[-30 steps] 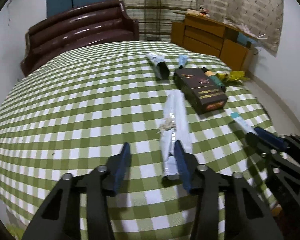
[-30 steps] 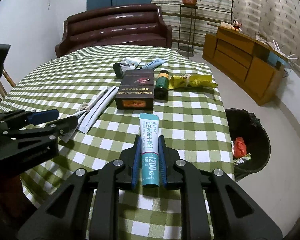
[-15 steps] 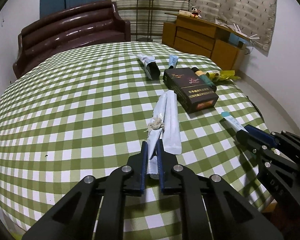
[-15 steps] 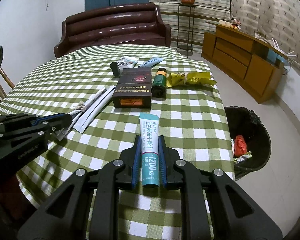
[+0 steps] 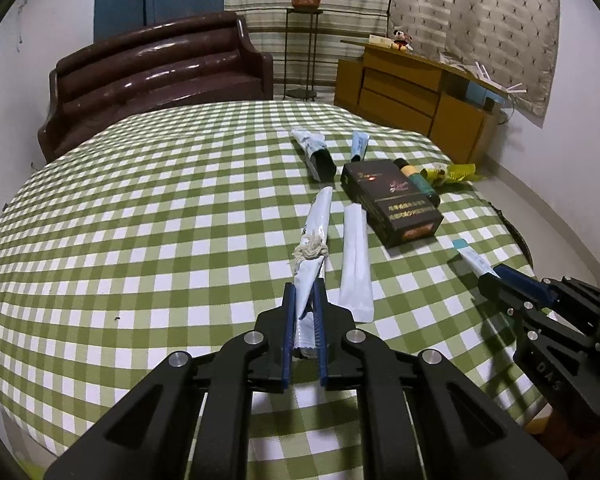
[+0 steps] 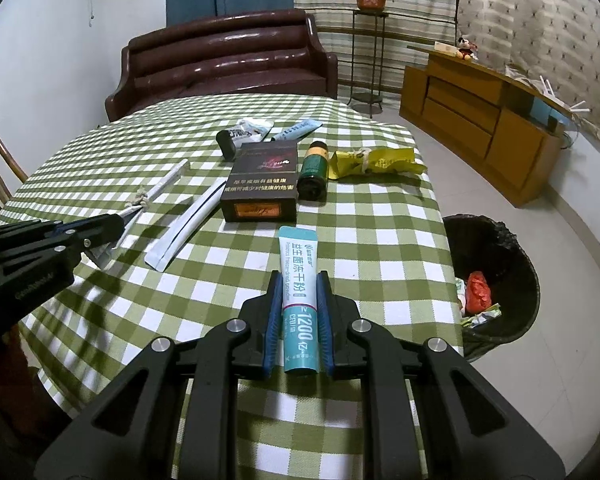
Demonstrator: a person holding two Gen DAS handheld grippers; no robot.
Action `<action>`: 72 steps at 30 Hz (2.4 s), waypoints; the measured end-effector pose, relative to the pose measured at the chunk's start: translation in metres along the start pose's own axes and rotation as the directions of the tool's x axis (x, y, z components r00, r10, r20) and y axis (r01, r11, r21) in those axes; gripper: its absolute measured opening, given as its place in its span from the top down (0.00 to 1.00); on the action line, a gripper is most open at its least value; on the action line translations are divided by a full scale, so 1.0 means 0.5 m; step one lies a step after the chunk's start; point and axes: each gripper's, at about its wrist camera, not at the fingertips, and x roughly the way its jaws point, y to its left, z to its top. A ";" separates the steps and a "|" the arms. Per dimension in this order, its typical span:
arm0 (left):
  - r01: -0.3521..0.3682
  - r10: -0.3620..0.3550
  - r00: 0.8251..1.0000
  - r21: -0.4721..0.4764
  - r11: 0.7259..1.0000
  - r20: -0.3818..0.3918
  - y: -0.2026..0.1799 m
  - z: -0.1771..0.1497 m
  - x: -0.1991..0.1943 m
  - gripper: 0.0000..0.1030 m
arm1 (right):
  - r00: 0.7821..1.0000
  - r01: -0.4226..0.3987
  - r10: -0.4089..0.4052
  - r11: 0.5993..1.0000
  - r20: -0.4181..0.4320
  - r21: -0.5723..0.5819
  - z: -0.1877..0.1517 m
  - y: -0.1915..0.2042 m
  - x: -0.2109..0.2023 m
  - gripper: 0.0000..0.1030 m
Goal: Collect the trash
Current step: 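Carry the toothpaste tube in the right gripper while the left gripper carries the paper strip to the wastebasket, then open both grippers over the wastebasket to drop the tube and paper strip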
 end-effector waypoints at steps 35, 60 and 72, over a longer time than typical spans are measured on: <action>0.187 -0.199 0.978 0.147 0.971 0.069 -0.299 0.156 0.089 0.91 | 0.943 0.292 -0.323 0.917 0.076 0.271 0.067 -0.330 -0.031 0.83; 0.192 -0.193 0.981 0.241 0.951 -0.017 -0.468 0.195 0.218 0.90 | 0.931 0.331 -0.363 0.880 0.033 0.341 0.064 -0.467 0.029 0.83; 0.179 -0.169 0.984 0.272 0.946 -0.059 -0.504 0.211 0.256 0.90 | 0.933 0.331 -0.359 0.874 0.014 0.356 0.069 -0.506 0.064 0.83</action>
